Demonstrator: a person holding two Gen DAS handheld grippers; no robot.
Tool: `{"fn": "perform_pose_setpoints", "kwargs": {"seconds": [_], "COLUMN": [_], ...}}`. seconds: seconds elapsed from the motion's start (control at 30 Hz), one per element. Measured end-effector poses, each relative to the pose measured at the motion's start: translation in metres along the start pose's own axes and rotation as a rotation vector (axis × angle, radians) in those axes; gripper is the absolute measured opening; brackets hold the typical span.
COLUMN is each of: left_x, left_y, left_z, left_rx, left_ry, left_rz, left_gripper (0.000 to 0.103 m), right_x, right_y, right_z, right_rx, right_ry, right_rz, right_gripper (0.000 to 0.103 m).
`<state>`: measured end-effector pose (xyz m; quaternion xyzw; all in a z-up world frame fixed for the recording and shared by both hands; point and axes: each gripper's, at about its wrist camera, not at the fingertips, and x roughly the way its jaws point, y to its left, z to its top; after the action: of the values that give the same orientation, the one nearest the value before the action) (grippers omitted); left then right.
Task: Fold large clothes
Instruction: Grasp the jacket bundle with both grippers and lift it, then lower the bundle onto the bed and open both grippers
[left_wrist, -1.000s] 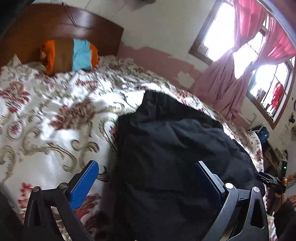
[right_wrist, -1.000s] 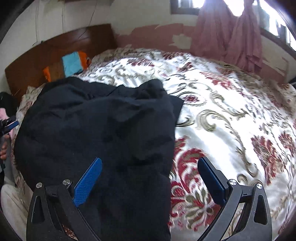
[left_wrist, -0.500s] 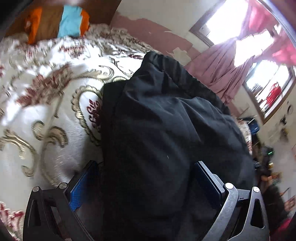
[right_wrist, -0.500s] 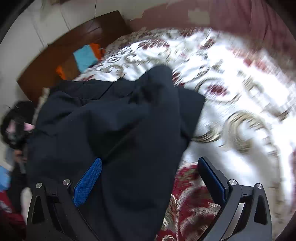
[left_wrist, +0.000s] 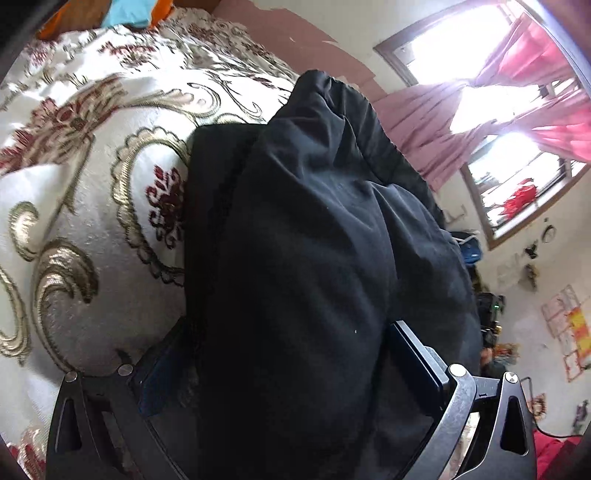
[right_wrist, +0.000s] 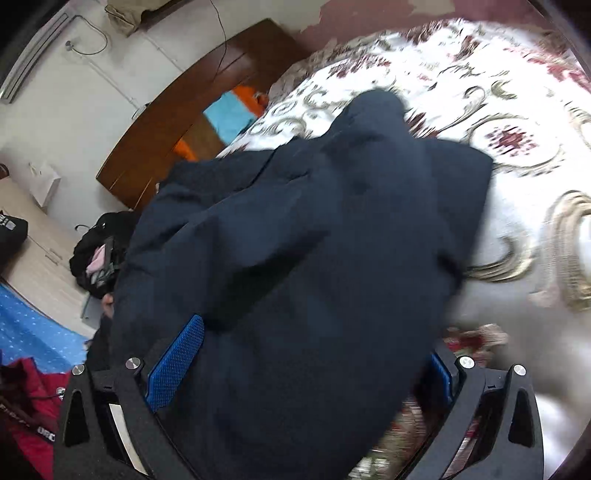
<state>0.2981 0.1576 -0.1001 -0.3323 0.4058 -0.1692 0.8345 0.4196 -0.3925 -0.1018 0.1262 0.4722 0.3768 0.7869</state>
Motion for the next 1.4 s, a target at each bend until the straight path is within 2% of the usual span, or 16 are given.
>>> {"fn": "perform_pose_setpoints", "kwargs": {"seconds": [0.07,0.17,0.27,0.3,0.37,0.43,0.47,0.53,0.63,0.8,0.97,1.07,1.2,1.3,1.4], "left_x": [0.001,0.003,0.004,0.005,0.005,0.003,0.003,-0.005,-0.017,-0.047,-0.063,-0.069,-0.065,-0.047,-0.023], "left_y": [0.005,0.013,0.01,0.009,0.007,0.003,0.002,-0.012,-0.037,-0.076,-0.101,-0.116,-0.132,-0.134,-0.124], "left_z": [0.0,-0.001,-0.002,-0.002,-0.003,-0.006,-0.005,-0.006,-0.006,-0.009,-0.014,-0.019,-0.026,-0.027,-0.031], "left_rx": [-0.011,-0.035,-0.047,-0.051,-0.068,-0.079,-0.073,-0.024,0.055,0.155,0.234,0.262,0.291,0.295,0.278], "left_ry": [0.005,0.005,0.001,-0.002,-0.015,-0.026,-0.033,-0.065,-0.127,-0.22,-0.258,-0.275,-0.289,-0.261,-0.209], "left_rz": [-0.037,-0.082,-0.07,-0.061,-0.065,-0.069,-0.062,-0.042,-0.016,-0.052,-0.083,-0.117,-0.14,-0.108,-0.063], "left_gripper": [0.103,0.103,0.102,0.099,0.084,0.064,0.059,0.04,0.025,0.02,0.02,0.02,0.02,0.021,0.021], "right_x": [0.006,0.008,0.013,0.014,0.011,0.008,0.005,0.001,-0.009,-0.045,-0.088,-0.112,-0.136,-0.138,-0.119], "right_y": [0.002,0.007,0.015,0.022,0.027,0.034,0.038,0.049,0.073,0.12,0.168,0.183,0.179,0.159,0.138], "right_z": [0.0,-0.005,-0.011,-0.015,-0.021,-0.031,-0.035,-0.038,-0.046,-0.061,-0.077,-0.082,-0.084,-0.084,-0.084], "right_rx": [0.017,0.061,0.067,0.06,0.064,0.095,0.099,0.091,0.074,0.026,-0.056,-0.076,-0.076,-0.043,-0.001], "right_ry": [0.018,0.0,-0.011,-0.011,-0.021,-0.035,-0.045,-0.062,-0.101,-0.212,-0.286,-0.319,-0.344,-0.328,-0.285], "right_rz": [0.0,-0.028,-0.066,-0.082,-0.091,-0.076,-0.078,-0.098,-0.136,-0.145,-0.197,-0.219,-0.249,-0.271,-0.331], "right_gripper": [0.102,0.102,0.1,0.095,0.078,0.057,0.053,0.038,0.029,0.024,0.024,0.024,0.024,0.024,0.025]}}
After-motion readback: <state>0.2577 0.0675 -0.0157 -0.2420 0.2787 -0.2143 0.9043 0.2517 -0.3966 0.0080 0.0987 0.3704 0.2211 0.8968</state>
